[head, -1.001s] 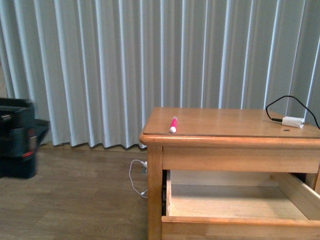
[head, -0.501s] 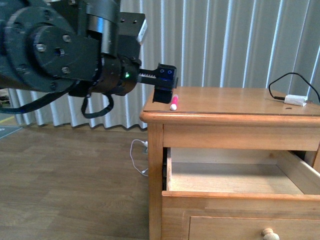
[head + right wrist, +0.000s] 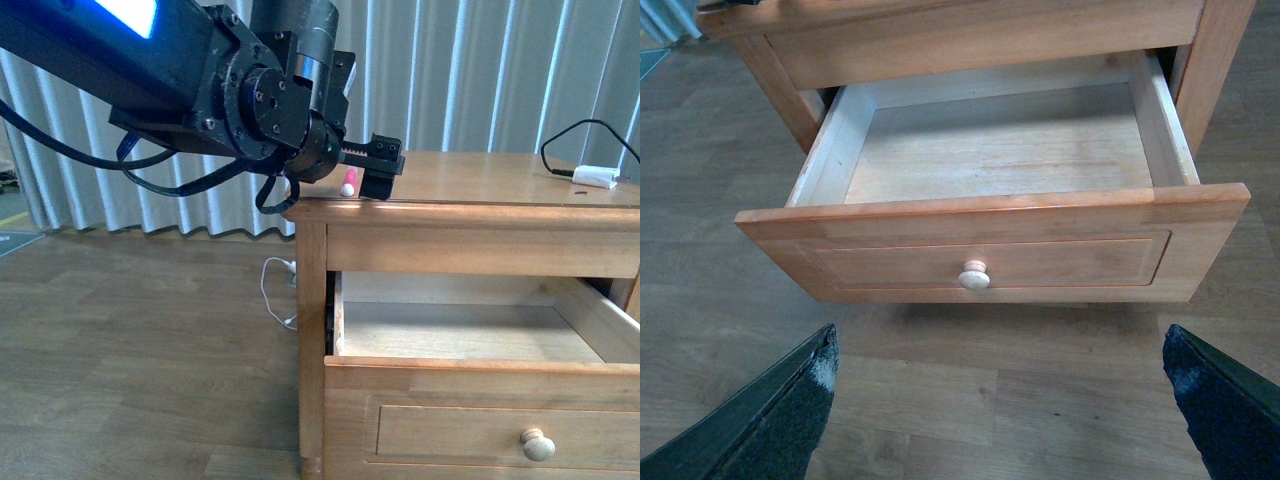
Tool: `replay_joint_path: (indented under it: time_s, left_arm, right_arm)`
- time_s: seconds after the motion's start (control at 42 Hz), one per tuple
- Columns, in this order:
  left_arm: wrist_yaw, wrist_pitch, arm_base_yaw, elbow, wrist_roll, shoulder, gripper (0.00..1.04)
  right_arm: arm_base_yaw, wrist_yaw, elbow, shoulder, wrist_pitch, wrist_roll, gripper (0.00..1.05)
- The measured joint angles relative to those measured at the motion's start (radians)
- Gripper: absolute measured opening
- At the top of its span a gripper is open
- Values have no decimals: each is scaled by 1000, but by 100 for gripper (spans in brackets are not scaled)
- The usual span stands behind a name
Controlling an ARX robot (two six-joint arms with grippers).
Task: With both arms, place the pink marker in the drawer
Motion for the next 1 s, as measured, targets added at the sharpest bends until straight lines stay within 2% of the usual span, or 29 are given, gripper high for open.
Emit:
replay_joint_path:
  time_s: [0.262, 0.548, 0.858, 1.001]
  left_arm:
    - [-8, -107, -4, 166, -27, 109, 98]
    - [-18, -179, -15, 218, -22, 125, 98]
    - [-37, -197, -25, 207, 8, 120, 39]
    - [-32, -164, -25, 142, 37, 82, 17]
  right_arm:
    - [0, 0, 0, 0, 0, 0, 96]
    - [0, 0, 0, 0, 0, 0, 96]
    - [0, 0, 0, 0, 0, 0, 96]
    - [0, 0, 0, 0, 0, 0, 96]
